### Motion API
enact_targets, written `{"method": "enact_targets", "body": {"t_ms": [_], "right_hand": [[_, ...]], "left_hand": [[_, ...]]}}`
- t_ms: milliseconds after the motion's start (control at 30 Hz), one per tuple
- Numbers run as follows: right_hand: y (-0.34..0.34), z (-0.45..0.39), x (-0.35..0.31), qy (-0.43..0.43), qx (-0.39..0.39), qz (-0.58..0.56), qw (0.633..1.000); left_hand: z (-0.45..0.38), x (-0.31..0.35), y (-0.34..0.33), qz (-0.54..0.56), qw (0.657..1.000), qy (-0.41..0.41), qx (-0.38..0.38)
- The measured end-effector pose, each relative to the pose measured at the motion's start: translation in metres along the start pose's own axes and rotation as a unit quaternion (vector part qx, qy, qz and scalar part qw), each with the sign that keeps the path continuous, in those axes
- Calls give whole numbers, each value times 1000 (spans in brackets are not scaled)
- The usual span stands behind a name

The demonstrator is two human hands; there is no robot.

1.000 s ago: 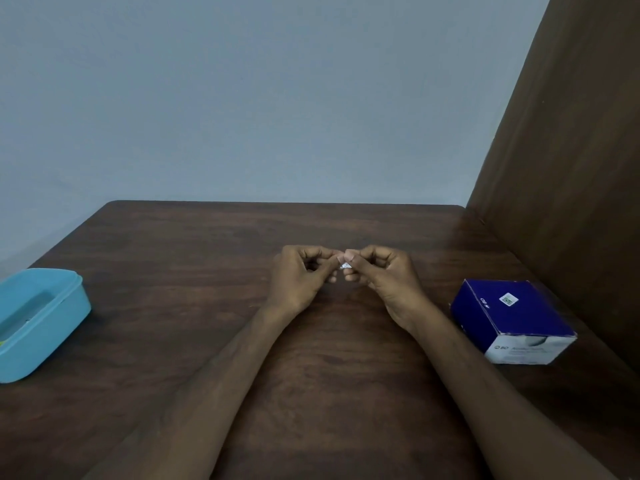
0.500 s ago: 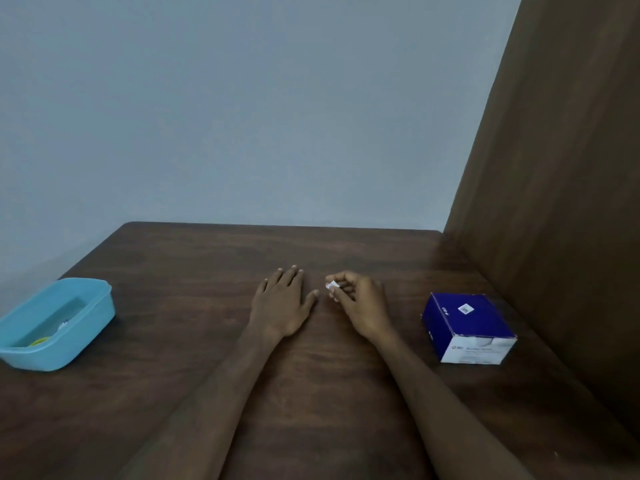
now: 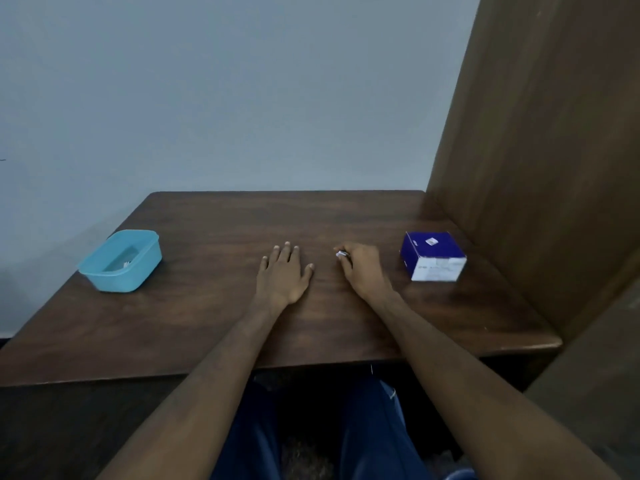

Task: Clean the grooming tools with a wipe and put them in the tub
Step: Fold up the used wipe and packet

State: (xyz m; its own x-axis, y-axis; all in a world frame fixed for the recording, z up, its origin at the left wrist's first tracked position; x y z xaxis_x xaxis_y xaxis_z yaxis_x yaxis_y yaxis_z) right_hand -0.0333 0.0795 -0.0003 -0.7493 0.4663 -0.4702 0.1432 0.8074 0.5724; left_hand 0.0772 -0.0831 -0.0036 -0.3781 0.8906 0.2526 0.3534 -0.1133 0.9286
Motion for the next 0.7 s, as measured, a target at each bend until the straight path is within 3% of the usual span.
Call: {"method": "enact_targets", "body": {"t_ms": [367,467,633,700], "right_hand": [[114,99,-6,-17,15,27,999],[154,138,-6,-16,57,42,997],[215,223,16,-30,172,80,981],[236,261,35,-60,184,109,975]], "left_hand": [[104,97,-1,30,997,-59,-39],[143,134,-7,50,994,-93,0],[211,206,-33,118,957,-253,77],[237,235,-52,120,936,-321,80]]}}
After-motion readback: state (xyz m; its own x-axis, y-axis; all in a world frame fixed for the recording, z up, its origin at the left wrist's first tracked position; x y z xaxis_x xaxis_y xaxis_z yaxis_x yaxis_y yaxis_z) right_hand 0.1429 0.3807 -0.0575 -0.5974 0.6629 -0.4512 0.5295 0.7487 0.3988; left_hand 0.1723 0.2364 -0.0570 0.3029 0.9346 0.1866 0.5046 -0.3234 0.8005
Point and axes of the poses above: each hand's wrist, its own z-axis away from the middle knuckle, its own y-axis out of the back of the hand, x = y × z, the point moved 2 cm from there along -z, towards the middle knuckle, and after that the axes turned 12 degrees about x, right-handed, at the moved point
